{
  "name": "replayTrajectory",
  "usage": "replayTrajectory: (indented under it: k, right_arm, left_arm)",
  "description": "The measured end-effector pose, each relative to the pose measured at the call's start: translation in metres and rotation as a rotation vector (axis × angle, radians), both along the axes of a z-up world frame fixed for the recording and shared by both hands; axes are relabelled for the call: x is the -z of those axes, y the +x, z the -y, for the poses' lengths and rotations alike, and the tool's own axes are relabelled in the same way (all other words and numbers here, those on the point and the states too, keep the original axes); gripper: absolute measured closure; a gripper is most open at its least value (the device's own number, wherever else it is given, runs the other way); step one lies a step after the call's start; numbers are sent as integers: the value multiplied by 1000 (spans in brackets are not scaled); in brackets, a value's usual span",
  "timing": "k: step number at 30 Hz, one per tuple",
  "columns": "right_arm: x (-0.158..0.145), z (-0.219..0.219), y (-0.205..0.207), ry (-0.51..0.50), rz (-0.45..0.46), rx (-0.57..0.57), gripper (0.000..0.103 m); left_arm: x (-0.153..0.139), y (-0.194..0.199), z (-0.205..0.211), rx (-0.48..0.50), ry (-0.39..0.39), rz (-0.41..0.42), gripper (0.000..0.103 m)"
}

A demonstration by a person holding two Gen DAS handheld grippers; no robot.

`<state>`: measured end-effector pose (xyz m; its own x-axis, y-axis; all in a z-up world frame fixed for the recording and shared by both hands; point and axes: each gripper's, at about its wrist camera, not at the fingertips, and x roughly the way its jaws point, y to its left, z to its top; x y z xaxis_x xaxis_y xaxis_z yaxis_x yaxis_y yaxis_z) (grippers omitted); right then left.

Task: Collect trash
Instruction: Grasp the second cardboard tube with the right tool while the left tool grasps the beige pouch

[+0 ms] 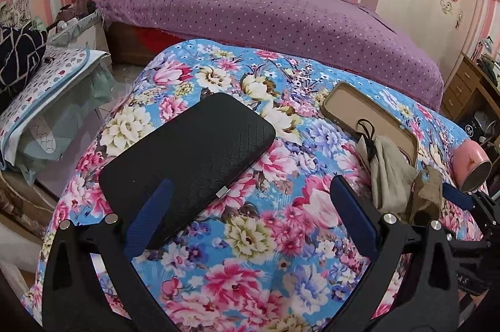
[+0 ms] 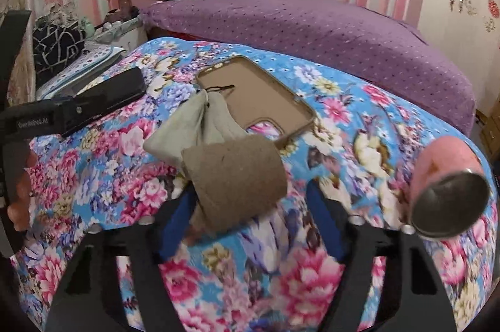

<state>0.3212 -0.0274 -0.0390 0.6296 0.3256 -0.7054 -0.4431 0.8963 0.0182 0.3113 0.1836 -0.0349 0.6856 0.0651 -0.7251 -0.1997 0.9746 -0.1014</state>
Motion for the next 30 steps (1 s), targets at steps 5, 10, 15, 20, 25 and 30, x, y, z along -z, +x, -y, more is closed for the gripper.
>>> replayTrajectory:
  k: [5, 10, 15, 20, 25, 30]
  right_arm:
    - [-2, 5, 0, 40, 9, -17, 52]
    - [-10, 29, -13, -11, 71, 83, 53]
    - [-18, 58, -33, -29, 101, 154, 53]
    - [-24, 86, -63, -33, 139, 232, 53]
    - [-30, 108, -87, -18, 174, 296, 53]
    - [-30, 127, -106, -3, 199, 341, 53]
  left_arm:
    - [-2, 5, 9, 21, -13, 5, 6]
    - [-2, 10, 33, 76, -36, 3, 6]
    - [3, 18, 62, 146, -93, -12, 6]
    - [18, 32, 94, 230, -112, -48, 36]
    - [21, 26, 113, 281, -65, -35, 83]
    - [4, 2, 120, 266, -49, 7, 83]
